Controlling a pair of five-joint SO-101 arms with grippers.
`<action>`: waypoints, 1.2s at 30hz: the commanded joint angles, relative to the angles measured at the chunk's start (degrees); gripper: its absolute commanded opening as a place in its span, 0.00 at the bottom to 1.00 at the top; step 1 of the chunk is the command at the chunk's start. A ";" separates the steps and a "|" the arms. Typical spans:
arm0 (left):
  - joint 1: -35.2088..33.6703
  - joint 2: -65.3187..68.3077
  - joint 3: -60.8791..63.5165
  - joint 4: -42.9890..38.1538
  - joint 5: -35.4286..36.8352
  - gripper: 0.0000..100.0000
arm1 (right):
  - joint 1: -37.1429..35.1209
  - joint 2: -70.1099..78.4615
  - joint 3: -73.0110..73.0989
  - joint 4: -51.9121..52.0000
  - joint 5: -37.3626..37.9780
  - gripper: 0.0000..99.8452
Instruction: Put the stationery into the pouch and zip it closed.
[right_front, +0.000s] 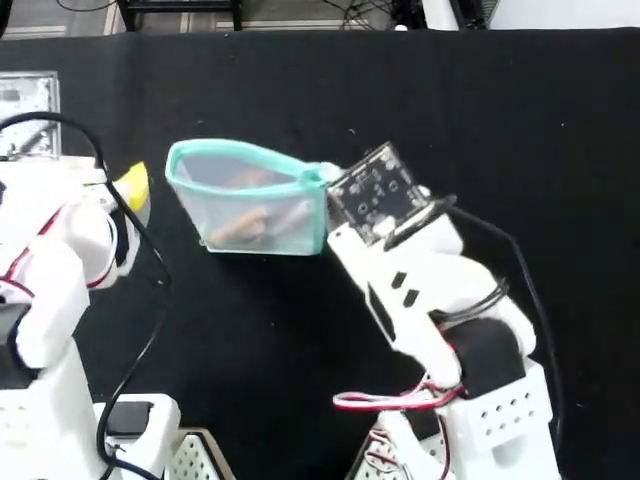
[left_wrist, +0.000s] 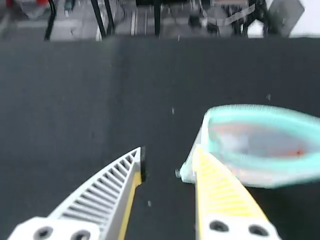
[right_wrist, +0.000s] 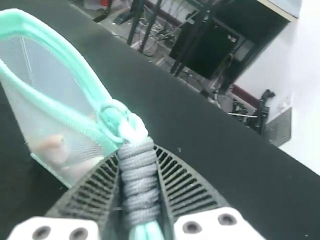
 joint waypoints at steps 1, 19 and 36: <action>1.54 -1.32 6.46 -0.18 0.62 0.17 | 3.25 2.68 -6.55 -1.41 0.18 0.01; 17.27 -0.62 45.41 -53.19 7.38 0.18 | 4.48 -7.78 -13.41 16.26 3.87 0.01; 12.97 -11.16 41.19 -41.41 12.04 0.19 | -5.80 2.07 -22.20 14.59 2.29 0.01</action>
